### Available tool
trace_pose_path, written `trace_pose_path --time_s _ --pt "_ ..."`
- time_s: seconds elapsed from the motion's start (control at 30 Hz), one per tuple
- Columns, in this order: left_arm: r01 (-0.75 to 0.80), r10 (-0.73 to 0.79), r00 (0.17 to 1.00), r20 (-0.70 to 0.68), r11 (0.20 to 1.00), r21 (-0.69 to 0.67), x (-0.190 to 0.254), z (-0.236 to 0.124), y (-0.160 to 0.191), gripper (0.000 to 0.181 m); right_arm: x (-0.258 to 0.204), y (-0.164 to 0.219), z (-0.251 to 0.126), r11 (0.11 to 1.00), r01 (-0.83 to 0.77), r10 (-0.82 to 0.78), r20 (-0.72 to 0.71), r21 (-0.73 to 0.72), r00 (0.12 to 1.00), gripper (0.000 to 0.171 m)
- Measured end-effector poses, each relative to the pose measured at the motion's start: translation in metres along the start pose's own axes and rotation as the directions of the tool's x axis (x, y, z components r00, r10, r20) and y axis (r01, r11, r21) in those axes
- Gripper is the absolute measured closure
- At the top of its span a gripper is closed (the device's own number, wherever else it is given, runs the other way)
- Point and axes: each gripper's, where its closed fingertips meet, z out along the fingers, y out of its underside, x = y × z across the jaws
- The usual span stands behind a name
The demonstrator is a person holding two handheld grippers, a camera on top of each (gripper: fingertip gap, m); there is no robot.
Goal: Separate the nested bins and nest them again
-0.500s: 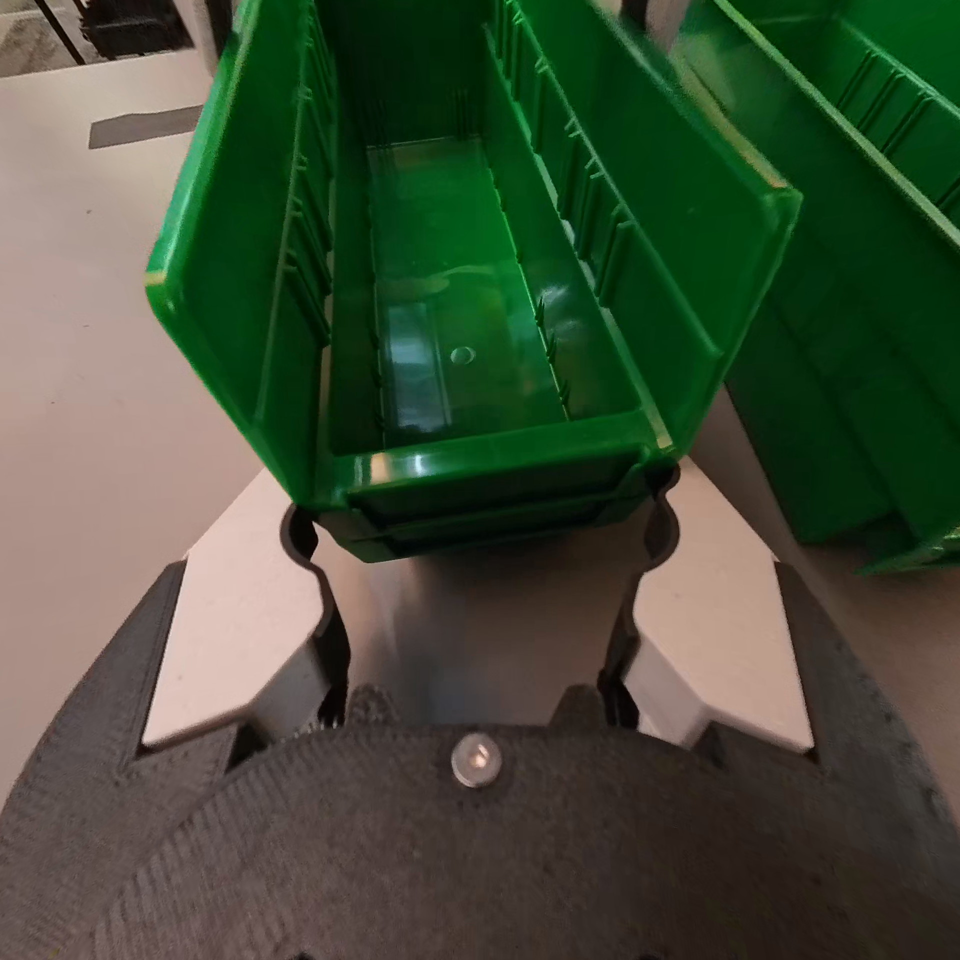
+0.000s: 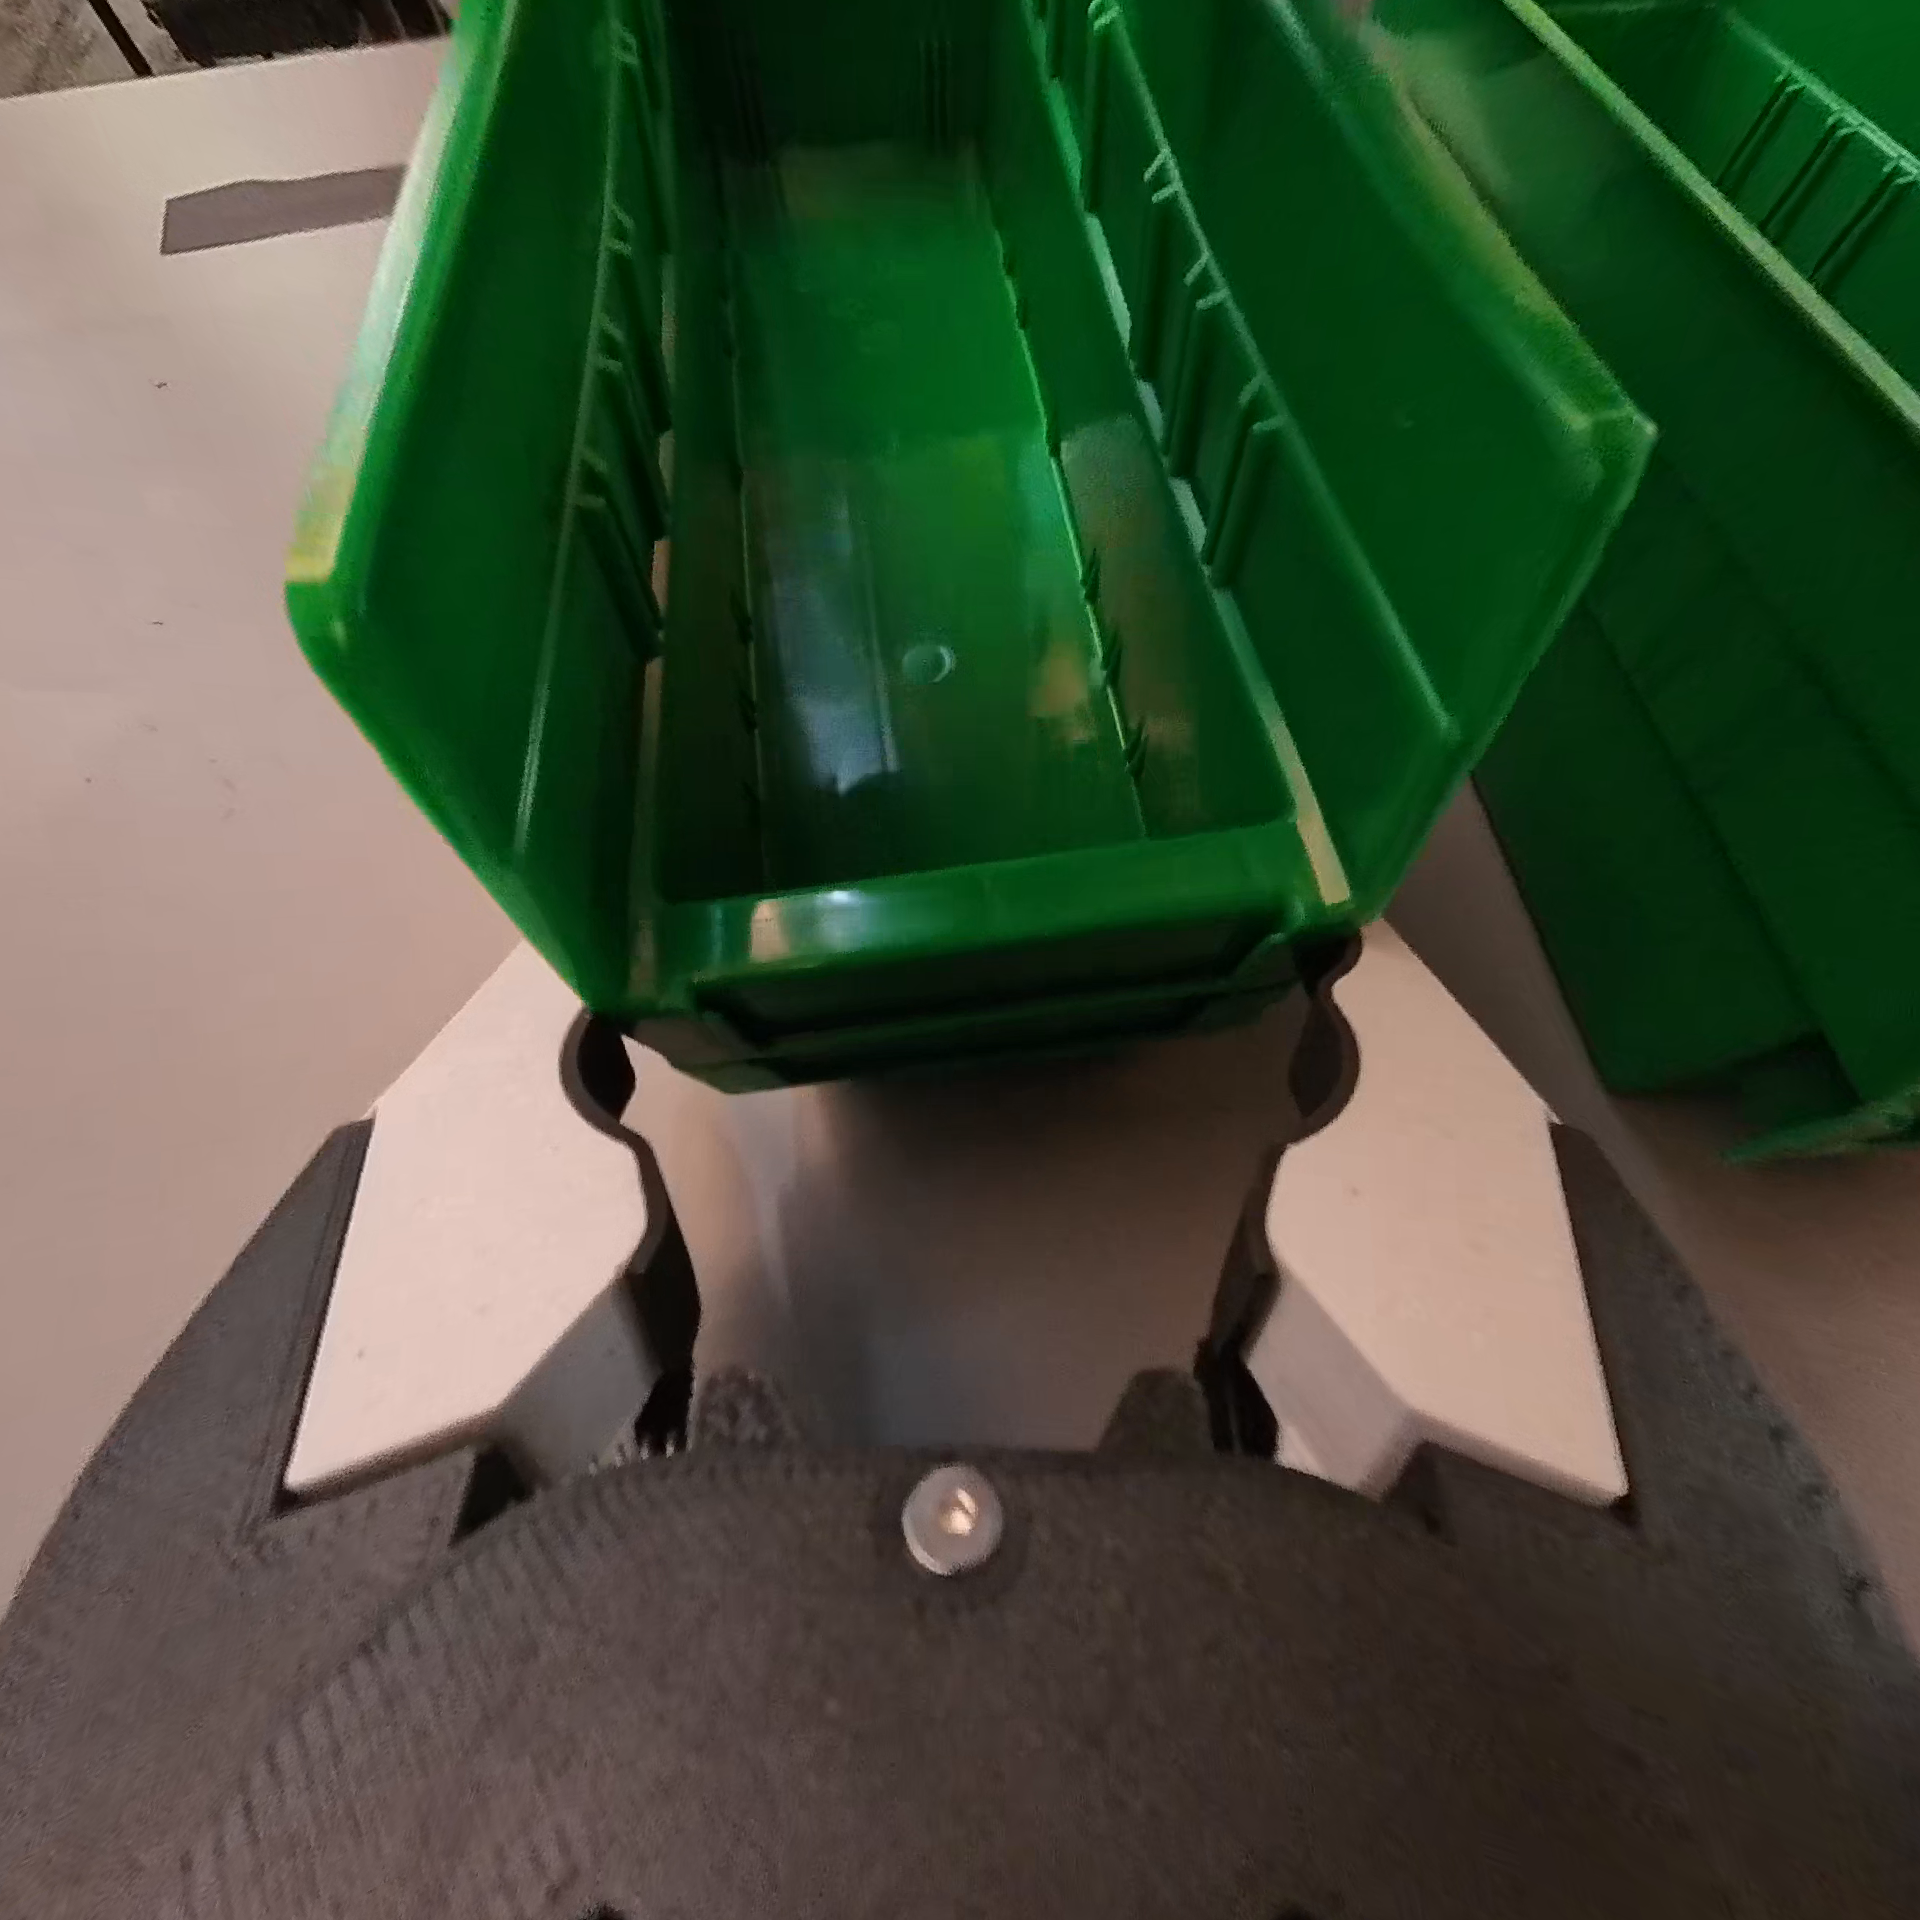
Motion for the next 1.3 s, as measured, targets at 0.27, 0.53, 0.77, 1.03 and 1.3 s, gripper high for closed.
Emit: trace_pose_path --time_s 0.27,0.53,0.77,1.03,1.3 --pt "-0.014 0.014 1.0 -0.013 1.0 0.004 0.004 0.0 -0.001 0.052 -0.004 0.001 0.0 0.999 -0.022 0.022 0.006 0.029 1.0 0.081" --pt "0.012 -0.012 0.999 -0.051 1.0 0.012 0.006 -0.004 0.0 0.056 -0.006 0.005 0.004 0.991 -0.082 0.079 0.029 0.105 0.996 0.078" --pt "0.021 -0.022 0.996 -0.088 1.0 -0.011 0.01 -0.001 0.003 0.059 -0.009 0.006 0.003 0.981 -0.123 0.12 0.03 0.151 0.992 0.081" --pt "0.033 -0.034 0.994 -0.102 0.999 -0.008 0.01 -0.001 0.002 0.06 -0.007 0.007 0.001 0.975 -0.144 0.138 0.043 0.169 0.989 0.082" --pt "0.037 -0.045 0.991 -0.126 0.997 -0.062 0.012 0.004 0.009 0.059 -0.011 0.01 -0.002 0.965 -0.18 0.173 0.055 0.189 0.983 0.082"
